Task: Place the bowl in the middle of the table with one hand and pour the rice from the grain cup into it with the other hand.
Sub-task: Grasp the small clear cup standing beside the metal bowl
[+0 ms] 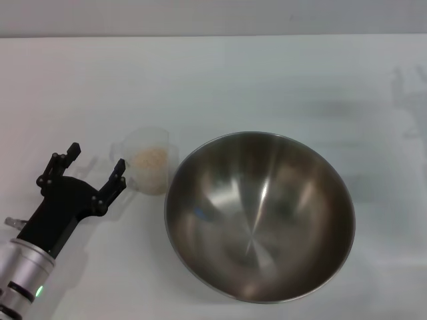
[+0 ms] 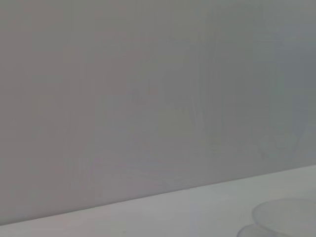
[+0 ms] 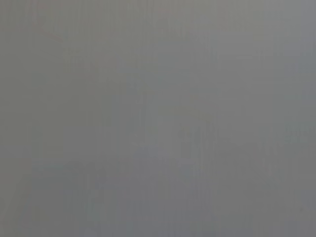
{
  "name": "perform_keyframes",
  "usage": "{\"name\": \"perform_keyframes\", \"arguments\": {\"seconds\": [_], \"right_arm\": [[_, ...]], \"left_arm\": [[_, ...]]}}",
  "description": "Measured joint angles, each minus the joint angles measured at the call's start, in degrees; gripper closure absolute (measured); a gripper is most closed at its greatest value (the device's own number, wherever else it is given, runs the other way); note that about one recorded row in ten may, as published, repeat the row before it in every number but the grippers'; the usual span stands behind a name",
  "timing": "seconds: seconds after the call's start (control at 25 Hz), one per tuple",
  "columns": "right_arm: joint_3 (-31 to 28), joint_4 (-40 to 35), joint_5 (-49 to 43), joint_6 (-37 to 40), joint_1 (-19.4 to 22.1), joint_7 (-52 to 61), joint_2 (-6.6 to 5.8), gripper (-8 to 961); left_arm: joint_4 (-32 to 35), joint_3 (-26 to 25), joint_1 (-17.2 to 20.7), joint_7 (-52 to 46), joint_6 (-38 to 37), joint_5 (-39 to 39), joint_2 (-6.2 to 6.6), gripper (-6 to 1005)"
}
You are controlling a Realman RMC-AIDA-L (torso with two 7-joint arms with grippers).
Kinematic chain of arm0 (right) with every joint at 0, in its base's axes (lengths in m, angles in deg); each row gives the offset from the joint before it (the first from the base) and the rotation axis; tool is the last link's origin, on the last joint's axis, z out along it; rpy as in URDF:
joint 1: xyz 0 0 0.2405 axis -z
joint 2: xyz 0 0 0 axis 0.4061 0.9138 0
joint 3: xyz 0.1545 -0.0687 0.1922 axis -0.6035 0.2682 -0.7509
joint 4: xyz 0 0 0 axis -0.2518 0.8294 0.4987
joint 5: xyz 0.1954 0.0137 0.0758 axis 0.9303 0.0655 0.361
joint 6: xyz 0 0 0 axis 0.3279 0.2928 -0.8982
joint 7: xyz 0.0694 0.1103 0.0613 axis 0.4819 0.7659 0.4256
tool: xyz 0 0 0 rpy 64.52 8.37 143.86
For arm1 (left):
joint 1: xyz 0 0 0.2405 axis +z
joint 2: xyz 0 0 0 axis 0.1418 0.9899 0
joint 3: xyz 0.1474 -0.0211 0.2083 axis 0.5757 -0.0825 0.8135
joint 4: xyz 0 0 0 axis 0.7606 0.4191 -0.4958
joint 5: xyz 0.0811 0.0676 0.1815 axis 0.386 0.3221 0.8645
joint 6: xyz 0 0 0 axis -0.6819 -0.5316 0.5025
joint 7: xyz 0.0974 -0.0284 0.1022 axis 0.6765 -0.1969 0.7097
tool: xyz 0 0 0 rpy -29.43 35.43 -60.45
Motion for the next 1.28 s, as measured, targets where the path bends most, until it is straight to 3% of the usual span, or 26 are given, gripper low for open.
{"name": "perform_keyframes", "arguments": {"seconds": [0.8, 1.28], "right_arm": [[-0.2, 0.2, 0.0, -0.5, -0.6, 0.0, -0.17, 530], [-0.7, 0.2, 0.0, -1.9, -0.8, 0.0, -0.17, 530]], "left_arm": [[0.8, -3.1, -4.9, 0.1, 5.8, -0.1, 0.17, 269], [0.0, -3.3, -4.6, 0.1, 6.2, -0.1, 0.03, 275]]}}
